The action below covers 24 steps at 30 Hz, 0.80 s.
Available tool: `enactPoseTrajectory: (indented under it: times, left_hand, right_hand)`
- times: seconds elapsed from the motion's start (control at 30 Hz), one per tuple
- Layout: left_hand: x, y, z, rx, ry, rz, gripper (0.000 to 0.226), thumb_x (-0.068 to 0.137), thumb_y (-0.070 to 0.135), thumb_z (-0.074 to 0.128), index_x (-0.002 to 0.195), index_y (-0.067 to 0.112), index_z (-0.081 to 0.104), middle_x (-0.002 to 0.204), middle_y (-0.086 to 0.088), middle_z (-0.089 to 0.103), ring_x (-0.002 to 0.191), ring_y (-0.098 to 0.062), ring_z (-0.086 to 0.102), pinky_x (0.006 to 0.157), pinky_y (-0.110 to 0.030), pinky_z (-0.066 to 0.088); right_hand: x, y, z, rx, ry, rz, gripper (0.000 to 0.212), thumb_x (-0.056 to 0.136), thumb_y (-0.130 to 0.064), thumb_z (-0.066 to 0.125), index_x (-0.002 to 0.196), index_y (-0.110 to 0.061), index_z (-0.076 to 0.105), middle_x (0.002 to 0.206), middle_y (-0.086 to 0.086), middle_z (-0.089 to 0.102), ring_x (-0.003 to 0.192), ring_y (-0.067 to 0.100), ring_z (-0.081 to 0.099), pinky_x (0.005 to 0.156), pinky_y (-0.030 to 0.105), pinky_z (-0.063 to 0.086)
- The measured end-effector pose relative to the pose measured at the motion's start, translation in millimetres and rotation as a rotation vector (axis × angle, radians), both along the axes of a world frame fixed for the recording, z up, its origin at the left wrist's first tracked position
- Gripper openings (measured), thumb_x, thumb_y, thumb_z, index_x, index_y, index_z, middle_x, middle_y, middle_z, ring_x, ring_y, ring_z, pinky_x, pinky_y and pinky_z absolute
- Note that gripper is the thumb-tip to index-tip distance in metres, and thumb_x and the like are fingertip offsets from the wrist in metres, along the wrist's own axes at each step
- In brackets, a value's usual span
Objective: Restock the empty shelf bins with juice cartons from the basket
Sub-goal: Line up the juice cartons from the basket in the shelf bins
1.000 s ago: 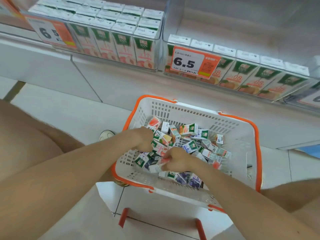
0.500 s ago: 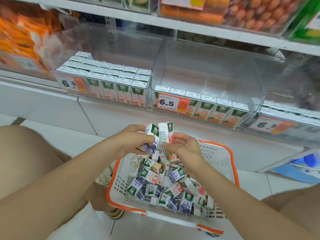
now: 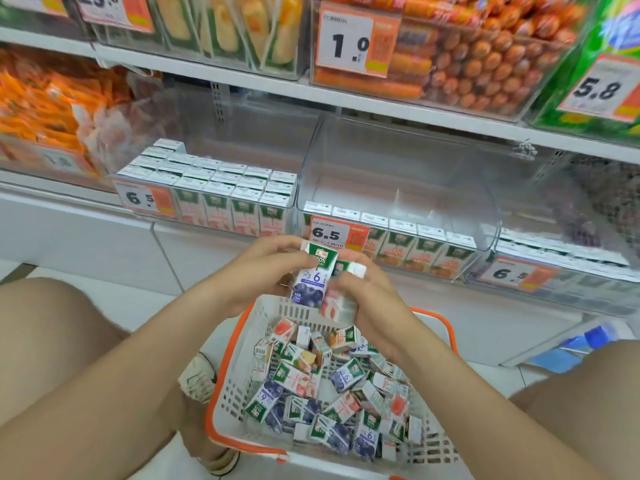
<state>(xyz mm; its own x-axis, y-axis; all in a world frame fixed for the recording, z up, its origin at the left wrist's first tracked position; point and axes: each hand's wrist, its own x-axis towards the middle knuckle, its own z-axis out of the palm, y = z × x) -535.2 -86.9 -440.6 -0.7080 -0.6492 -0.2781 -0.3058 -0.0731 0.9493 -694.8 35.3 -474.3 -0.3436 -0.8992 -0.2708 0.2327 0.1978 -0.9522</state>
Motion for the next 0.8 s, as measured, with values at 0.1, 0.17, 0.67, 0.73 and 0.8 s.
enactPoseTrajectory:
  times: [0.1, 0.17, 0.67, 0.73, 0.8]
  left_hand:
    - [4, -10, 11, -0.065, 0.036, 0.045, 0.016, 0.096, 0.026, 0.072, 0.111, 0.022, 0.076, 0.11, -0.016, 0.077, 0.102, -0.043, 0.073, 0.095, -0.057, 0.056]
    - [9, -19, 16, -0.119, 0.039, 0.113, 0.013, 0.095, 0.027, 0.073, 0.107, 0.022, 0.075, 0.106, -0.016, 0.077, 0.098, -0.043, 0.073, 0.086, -0.052, 0.057]
    - [70, -158, 60, -0.903, -0.202, 0.546, 0.026, 0.099, 0.03, 0.067, 0.118, 0.017, 0.057, 0.103, 0.002, 0.069, 0.094, -0.025, 0.066, 0.076, -0.039, 0.049]
    - [80, -178, 53, -0.908, -0.271, 0.62, 0.027, 0.099, 0.028, 0.066, 0.119, 0.012, 0.057, 0.104, -0.002, 0.066, 0.1, -0.031, 0.064, 0.077, -0.04, 0.047]
    - [88, -197, 46, -0.875, -0.335, 0.682, 0.028, 0.099, 0.025, 0.067, 0.119, 0.008, 0.058, 0.11, -0.009, 0.065, 0.107, -0.035, 0.061, 0.078, -0.038, 0.043]
  right_hand:
    - [2, -11, 8, 0.041, 0.196, -0.043, 0.044, 0.092, -0.031, 0.076, 0.128, -0.034, 0.05, 0.123, 0.008, 0.073, 0.105, 0.028, 0.075, 0.09, 0.054, 0.06]
    - [4, -21, 18, 0.017, 0.11, -0.079, 0.038, 0.098, -0.026, 0.07, 0.129, -0.019, 0.05, 0.112, 0.02, 0.075, 0.101, 0.043, 0.074, 0.085, 0.065, 0.057]
    - [42, -148, 93, -0.322, 0.701, 0.061, 0.025, 0.092, -0.017, 0.079, 0.116, -0.02, 0.076, 0.097, -0.012, 0.077, 0.086, 0.004, 0.072, 0.078, 0.025, 0.058]
    - [52, -176, 97, -0.4, 0.956, 0.026, 0.027, 0.091, -0.022, 0.079, 0.117, -0.025, 0.075, 0.091, -0.018, 0.071, 0.08, 0.005, 0.061, 0.079, 0.022, 0.051]
    - [60, -212, 92, -0.475, 1.197, 0.008, 0.032, 0.092, -0.021, 0.076, 0.124, -0.022, 0.072, 0.104, -0.008, 0.072, 0.092, 0.013, 0.06, 0.088, 0.026, 0.045]
